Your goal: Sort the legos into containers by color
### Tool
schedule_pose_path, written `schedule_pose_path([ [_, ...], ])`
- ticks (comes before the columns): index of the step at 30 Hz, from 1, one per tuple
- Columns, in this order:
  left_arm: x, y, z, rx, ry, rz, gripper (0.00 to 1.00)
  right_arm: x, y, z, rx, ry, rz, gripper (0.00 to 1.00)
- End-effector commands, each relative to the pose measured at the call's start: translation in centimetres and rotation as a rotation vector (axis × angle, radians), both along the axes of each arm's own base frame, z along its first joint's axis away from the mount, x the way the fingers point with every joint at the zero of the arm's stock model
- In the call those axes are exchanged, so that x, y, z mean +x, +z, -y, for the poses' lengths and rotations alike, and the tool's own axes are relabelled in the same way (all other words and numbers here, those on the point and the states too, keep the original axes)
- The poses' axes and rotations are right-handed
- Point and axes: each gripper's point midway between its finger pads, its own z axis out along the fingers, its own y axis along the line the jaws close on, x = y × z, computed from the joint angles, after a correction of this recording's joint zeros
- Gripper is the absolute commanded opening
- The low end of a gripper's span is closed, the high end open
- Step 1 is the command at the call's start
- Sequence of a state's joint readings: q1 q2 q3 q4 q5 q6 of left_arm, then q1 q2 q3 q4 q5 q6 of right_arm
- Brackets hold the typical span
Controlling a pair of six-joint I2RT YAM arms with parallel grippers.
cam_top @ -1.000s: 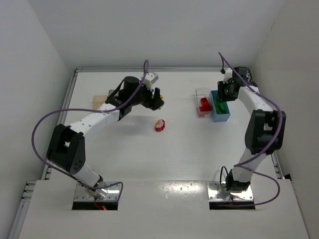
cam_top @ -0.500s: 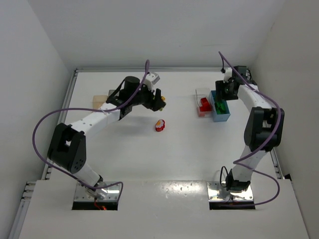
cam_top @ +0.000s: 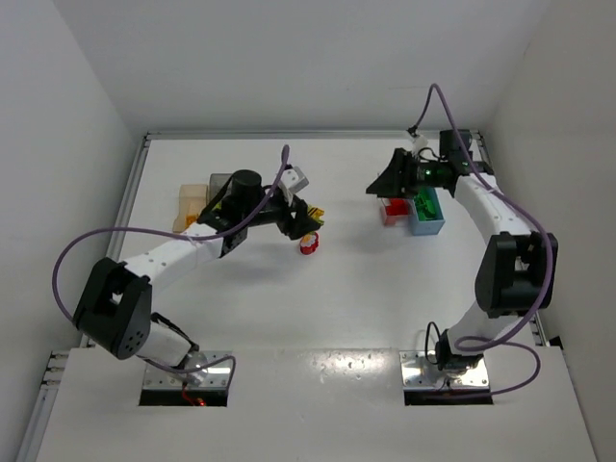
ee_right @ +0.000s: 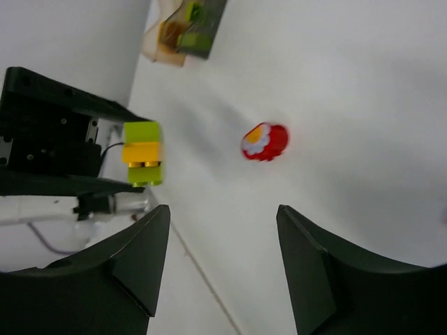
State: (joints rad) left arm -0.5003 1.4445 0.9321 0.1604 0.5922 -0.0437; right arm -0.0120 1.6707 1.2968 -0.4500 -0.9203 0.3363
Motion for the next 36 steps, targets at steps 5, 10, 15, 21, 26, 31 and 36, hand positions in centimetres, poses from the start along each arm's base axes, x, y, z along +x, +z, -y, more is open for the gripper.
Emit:
schedule_pose_path([
  [5,0.2,4.7,0.7,0.057,0.042,0.346,0.16,-3.7,1.4,-5.2,0.101,0.138,-0.086,0.68],
  [10,-0.2,4.6,1.1,0.091,0.048,0.391,0.16,-4.0,2.4,-7.0,0.101,0.19,-0.06,0.71],
  [15,-0.6,4.8,1.8,0.086,0.04,0.4,0.16,-4.2,3.1,-8.9,0.07,0.267,0.016,0.73],
  [21,-1.6,5.8,3.0,0.023,-0.025,0.363,0.16,-5.0,3.2,-10.5,-0.023,0.374,0.155,0.73],
  [26,-2.1,5.8,3.2,0.005,-0.041,0.339,0.16,-5.6,3.0,-11.5,-0.046,0.422,0.184,0.73],
  [31,-2.1,6.3,3.4,-0.007,-0.046,0.337,0.16,-5.7,2.7,-11.8,-0.053,0.442,0.195,0.73],
  [36,-2.0,6.3,3.6,-0.011,-0.044,0.329,0.16,-5.6,2.4,-11.8,-0.054,0.443,0.186,0.71],
])
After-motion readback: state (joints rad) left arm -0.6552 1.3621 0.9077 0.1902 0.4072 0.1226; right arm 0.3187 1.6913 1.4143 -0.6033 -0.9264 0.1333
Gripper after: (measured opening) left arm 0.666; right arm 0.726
